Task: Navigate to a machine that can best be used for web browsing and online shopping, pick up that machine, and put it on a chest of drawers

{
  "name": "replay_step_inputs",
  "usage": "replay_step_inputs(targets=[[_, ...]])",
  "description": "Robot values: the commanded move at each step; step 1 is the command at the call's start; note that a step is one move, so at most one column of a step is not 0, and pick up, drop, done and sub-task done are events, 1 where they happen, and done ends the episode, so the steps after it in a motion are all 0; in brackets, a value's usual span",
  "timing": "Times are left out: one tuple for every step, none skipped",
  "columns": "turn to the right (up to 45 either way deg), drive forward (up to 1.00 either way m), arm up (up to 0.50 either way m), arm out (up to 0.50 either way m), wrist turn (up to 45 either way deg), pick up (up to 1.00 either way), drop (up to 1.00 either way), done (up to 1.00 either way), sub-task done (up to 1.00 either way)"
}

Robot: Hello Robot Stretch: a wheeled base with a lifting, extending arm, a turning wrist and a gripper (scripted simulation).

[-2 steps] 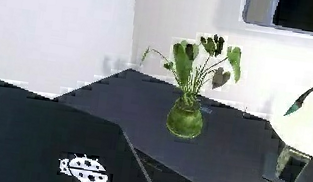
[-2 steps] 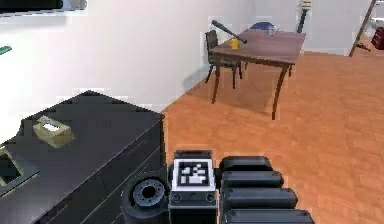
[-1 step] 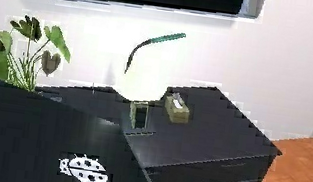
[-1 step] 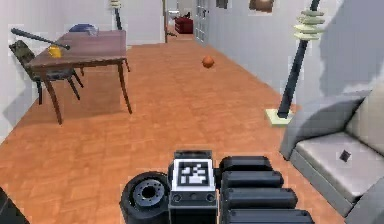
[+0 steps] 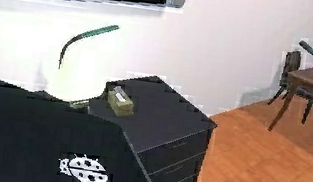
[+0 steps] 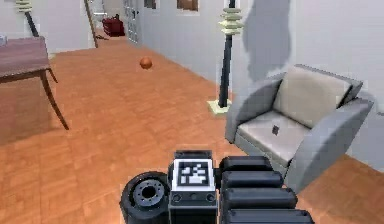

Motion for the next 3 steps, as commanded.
replay_step_inputs(targets=[[-45.0, 0.0, 0.0, 0.0, 0.0, 0.0, 0.0, 0.0, 0.0], [-18.0, 0.0, 0.0, 0.0, 0.0, 0.0, 0.0, 0.0, 0.0], [36.0, 0.0, 0.0, 0.0, 0.0, 0.0, 0.0, 0.0, 0.0]])
